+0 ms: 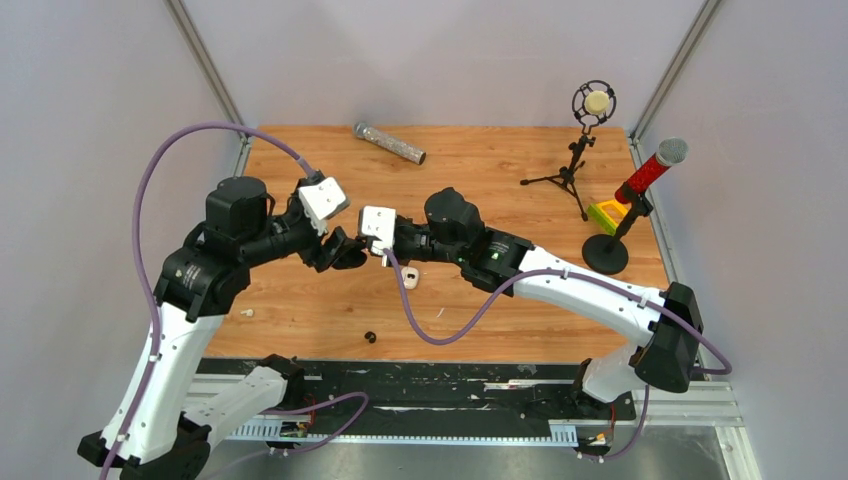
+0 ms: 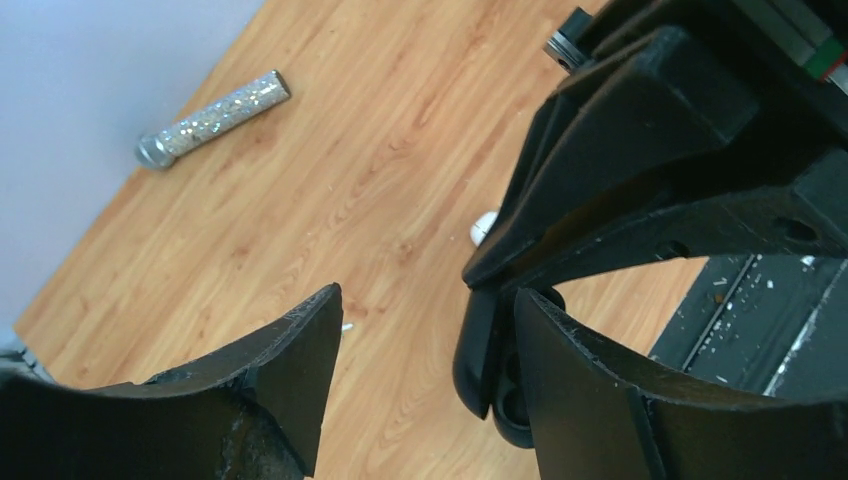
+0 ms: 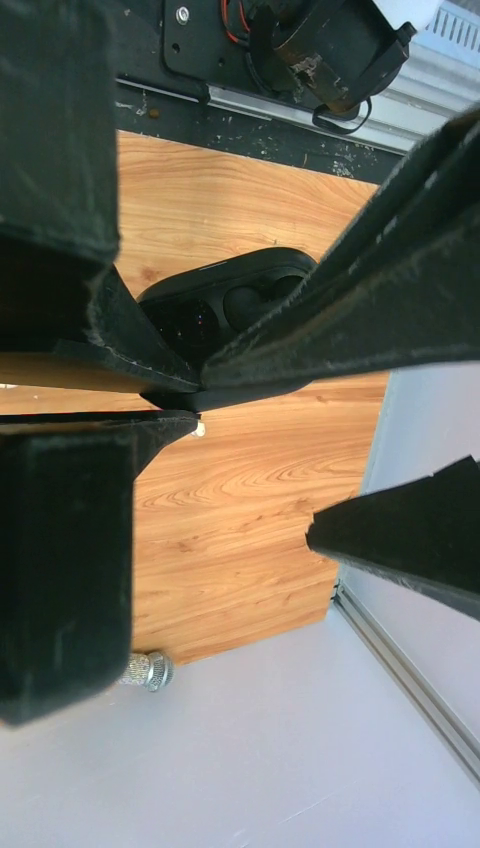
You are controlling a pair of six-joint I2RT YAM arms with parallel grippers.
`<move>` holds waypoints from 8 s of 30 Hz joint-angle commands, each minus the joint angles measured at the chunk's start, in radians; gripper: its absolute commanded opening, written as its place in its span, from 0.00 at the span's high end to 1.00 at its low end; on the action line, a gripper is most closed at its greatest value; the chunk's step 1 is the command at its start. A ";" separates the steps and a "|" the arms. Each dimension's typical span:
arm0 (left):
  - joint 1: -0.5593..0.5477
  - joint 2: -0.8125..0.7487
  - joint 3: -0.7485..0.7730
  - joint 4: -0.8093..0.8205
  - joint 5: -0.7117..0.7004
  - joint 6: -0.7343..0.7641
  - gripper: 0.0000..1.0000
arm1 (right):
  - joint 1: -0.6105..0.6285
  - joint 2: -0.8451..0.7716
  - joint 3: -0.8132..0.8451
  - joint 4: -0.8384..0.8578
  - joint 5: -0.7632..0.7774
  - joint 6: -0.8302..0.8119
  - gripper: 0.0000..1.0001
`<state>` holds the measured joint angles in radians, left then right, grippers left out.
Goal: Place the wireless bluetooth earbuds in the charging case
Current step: Pick up the earbud from the center of the board, then place the earbud in the charging case.
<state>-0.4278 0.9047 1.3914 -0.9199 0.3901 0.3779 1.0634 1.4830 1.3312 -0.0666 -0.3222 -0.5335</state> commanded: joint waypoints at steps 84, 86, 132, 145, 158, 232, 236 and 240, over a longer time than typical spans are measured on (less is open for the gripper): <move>0.000 -0.710 -0.599 0.348 -0.217 0.056 1.00 | -0.038 0.352 -0.121 -0.142 0.077 0.725 0.53; 0.000 -0.728 -0.593 0.326 -0.168 0.067 1.00 | -0.034 0.367 -0.129 -0.120 0.040 0.726 0.52; 0.000 -0.739 -0.582 0.349 -0.219 0.102 1.00 | 0.124 0.507 -0.047 -0.199 0.017 0.580 0.68; 0.000 -0.735 -0.572 0.331 -0.224 0.106 1.00 | 0.118 0.484 -0.044 -0.192 -0.011 0.568 1.00; 0.000 -0.727 -0.579 0.211 -0.009 0.149 1.00 | 0.056 -0.050 -0.219 -0.203 0.137 0.259 1.00; 0.000 -0.509 -0.575 0.225 0.191 0.171 1.00 | 0.240 0.126 0.141 -0.459 0.127 -0.107 1.00; 0.000 -0.506 -0.566 0.208 0.177 0.180 1.00 | 0.249 0.147 0.137 -0.489 0.192 -0.129 1.00; 0.000 -0.506 -0.559 0.185 0.173 0.201 1.00 | 0.258 0.160 0.131 -0.504 0.230 -0.142 1.00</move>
<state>-0.4248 0.3748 0.8120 -0.7815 0.5777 0.5709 1.2709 1.5486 1.4559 -0.5339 -0.1913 -0.6155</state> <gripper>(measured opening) 0.038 0.041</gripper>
